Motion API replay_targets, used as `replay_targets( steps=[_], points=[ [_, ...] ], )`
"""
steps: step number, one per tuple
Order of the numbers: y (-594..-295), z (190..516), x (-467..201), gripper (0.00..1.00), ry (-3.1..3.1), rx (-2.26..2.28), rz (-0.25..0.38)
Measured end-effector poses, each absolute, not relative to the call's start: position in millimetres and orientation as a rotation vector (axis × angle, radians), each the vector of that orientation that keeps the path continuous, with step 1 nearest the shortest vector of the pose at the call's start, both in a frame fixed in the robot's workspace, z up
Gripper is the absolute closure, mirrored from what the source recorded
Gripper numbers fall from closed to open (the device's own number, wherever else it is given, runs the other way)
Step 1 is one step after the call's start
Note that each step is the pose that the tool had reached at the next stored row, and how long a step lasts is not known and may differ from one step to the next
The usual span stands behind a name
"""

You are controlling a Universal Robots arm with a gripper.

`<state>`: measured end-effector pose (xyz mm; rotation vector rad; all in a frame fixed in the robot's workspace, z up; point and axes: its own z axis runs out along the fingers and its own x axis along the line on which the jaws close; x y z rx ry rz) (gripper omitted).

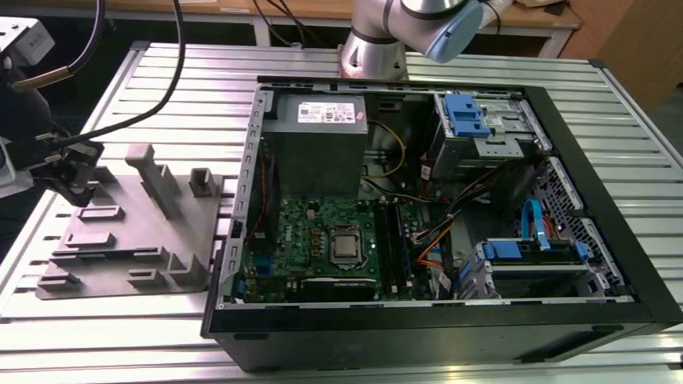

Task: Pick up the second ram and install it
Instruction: 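Pick up the second ram and move it above second insertion slot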

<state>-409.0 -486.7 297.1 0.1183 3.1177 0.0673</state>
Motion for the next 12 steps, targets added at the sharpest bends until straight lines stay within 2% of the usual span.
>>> replay_targets(
  steps=[12],
  points=[
    [-486.6, 296.9, -409.0, 0.93, 3.118, 0.117, 0.067]
  ],
)
